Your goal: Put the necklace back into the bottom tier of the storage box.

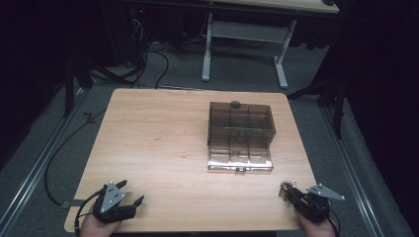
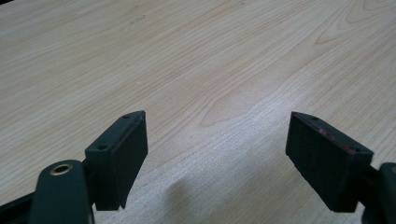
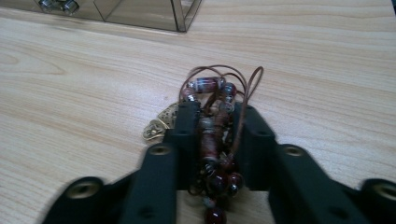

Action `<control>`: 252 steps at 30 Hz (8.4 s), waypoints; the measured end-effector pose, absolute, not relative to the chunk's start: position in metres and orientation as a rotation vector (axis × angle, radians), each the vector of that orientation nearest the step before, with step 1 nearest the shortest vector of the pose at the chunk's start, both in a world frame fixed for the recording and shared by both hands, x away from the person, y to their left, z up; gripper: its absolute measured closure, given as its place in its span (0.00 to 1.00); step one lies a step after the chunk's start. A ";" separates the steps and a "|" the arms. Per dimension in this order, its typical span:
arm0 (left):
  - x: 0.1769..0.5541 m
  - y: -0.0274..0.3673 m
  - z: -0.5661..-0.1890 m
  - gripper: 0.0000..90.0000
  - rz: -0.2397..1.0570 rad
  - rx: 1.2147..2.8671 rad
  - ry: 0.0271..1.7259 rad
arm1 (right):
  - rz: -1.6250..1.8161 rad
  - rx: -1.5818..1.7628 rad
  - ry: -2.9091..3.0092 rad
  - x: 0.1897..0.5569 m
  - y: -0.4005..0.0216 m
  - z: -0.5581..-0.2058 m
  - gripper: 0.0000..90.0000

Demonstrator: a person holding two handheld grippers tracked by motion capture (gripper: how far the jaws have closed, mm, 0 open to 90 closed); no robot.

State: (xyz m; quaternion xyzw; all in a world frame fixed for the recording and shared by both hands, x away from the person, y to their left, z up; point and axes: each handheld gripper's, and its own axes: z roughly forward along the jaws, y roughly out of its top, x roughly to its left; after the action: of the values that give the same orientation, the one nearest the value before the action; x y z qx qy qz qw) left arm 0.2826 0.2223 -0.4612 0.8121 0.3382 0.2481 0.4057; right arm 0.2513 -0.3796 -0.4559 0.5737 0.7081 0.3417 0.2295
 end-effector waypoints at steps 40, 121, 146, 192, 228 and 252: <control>0.283 0.223 -0.461 0.24 0.620 2.048 0.849 | 1.125 1.403 1.870 0.242 -0.350 -0.426 0.90; 0.283 0.222 -0.461 0.24 0.616 2.053 0.849 | 1.249 1.352 2.072 0.251 -0.310 -0.436 0.71; 0.284 0.222 -0.461 0.24 0.615 2.061 0.851 | 1.261 1.260 2.092 0.254 -0.297 -0.430 0.68; 0.285 0.221 -0.462 0.25 0.612 2.072 0.858 | 1.372 1.124 2.225 0.247 -0.270 -0.422 0.62; 0.284 0.221 -0.461 0.25 0.605 2.077 0.843 | 0.880 1.408 2.284 0.274 -0.290 -0.421 0.80; 0.285 0.220 -0.462 0.25 0.588 2.091 0.836 | 0.484 1.519 2.596 0.296 -0.273 -0.410 0.69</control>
State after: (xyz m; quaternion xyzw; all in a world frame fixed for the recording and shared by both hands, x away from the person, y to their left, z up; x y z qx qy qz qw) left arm 0.2847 0.2203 -0.4617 0.8251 0.3299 0.2319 0.3958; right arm 0.2957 -0.2728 -0.4100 0.4980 0.8512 0.1586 0.0479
